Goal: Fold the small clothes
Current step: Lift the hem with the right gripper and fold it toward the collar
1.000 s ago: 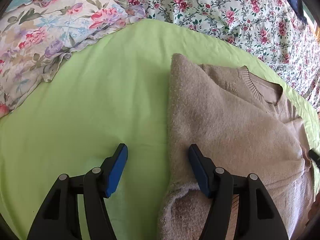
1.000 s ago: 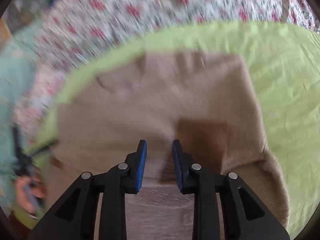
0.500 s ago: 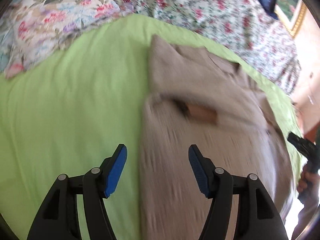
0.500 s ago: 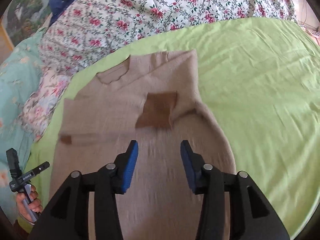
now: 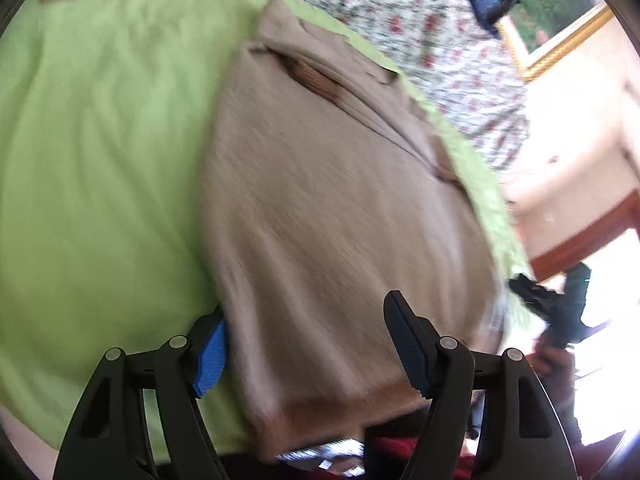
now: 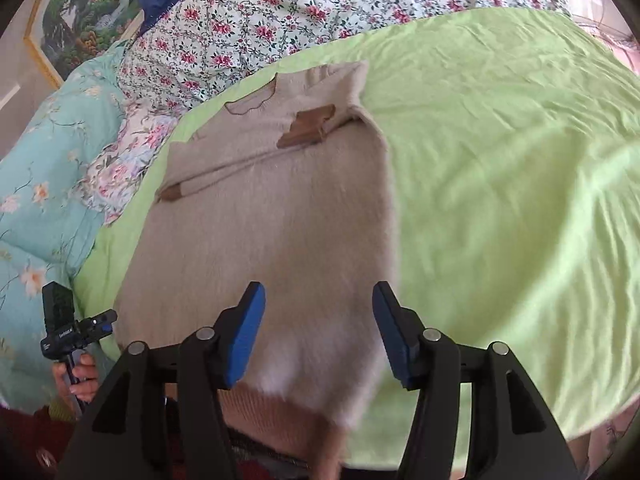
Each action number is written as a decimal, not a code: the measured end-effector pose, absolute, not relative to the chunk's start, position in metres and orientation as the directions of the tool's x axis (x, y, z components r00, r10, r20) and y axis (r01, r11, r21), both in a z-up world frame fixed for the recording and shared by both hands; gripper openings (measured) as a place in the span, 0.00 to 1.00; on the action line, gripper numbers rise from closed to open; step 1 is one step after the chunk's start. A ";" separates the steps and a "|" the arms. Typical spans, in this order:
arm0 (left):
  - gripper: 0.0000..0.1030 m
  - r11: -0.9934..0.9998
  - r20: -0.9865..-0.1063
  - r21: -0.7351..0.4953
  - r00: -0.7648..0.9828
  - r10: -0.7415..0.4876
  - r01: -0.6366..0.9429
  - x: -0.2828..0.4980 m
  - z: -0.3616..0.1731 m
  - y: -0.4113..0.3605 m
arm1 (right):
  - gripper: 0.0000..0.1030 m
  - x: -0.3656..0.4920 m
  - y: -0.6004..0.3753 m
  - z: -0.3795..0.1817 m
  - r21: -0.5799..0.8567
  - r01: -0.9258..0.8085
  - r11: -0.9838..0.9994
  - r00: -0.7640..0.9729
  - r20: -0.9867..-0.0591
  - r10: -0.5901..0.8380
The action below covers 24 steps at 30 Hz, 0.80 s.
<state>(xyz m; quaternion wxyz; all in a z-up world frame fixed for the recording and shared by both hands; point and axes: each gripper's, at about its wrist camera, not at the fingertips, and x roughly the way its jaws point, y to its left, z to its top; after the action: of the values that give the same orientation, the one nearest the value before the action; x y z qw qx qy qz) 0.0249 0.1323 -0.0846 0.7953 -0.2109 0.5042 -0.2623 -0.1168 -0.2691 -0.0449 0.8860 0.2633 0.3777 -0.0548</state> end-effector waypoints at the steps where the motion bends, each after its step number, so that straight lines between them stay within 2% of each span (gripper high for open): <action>1: 0.69 0.766 -0.685 -0.604 0.350 -0.639 0.219 0.019 -0.085 0.131 | 0.57 -0.126 -0.271 -0.049 0.436 0.291 0.851 0.702 -0.702 0.119; 7: 0.65 0.717 -0.660 -0.646 0.280 -0.697 0.262 -0.007 -0.093 0.130 | 0.57 -0.150 -0.260 -0.075 0.492 0.214 0.844 0.653 -0.715 0.251; 11: 0.63 0.700 -0.656 -0.650 0.248 -0.713 0.296 -0.012 -0.097 0.124 | 0.59 -0.146 -0.246 -0.084 0.566 0.130 0.814 0.670 -0.656 0.349; 17: 0.44 0.696 -0.682 -0.624 0.187 -0.707 0.354 -0.016 -0.101 0.116 | 0.57 -0.155 -0.250 -0.092 0.638 0.084 0.765 0.683 -0.596 0.422; 20: 0.35 0.692 -0.680 -0.630 0.181 -0.711 0.353 -0.015 -0.103 0.117 | 0.49 -0.160 -0.255 -0.097 0.671 0.102 0.735 0.701 -0.572 0.425; 21: 0.29 0.691 -0.679 -0.630 0.181 -0.712 0.353 -0.015 -0.104 0.119 | 0.32 -0.160 -0.254 -0.099 0.666 0.113 0.737 0.704 -0.577 0.413; 22: 0.25 0.692 -0.679 -0.629 0.182 -0.711 0.354 -0.014 -0.104 0.119 | 0.08 -0.159 -0.255 -0.101 0.655 0.127 0.744 0.696 -0.594 0.404; 24: 0.16 0.698 -0.685 -0.621 0.186 -0.705 0.356 -0.015 -0.104 0.119 | 0.08 -0.162 -0.257 -0.106 0.655 0.145 0.742 0.685 -0.607 0.402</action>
<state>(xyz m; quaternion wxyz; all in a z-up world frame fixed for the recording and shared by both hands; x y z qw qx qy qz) -0.0145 0.1193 -0.1044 0.7524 -0.1637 0.5318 -0.3525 -0.1620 -0.2568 -0.1058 0.8481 0.3511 0.3895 0.0758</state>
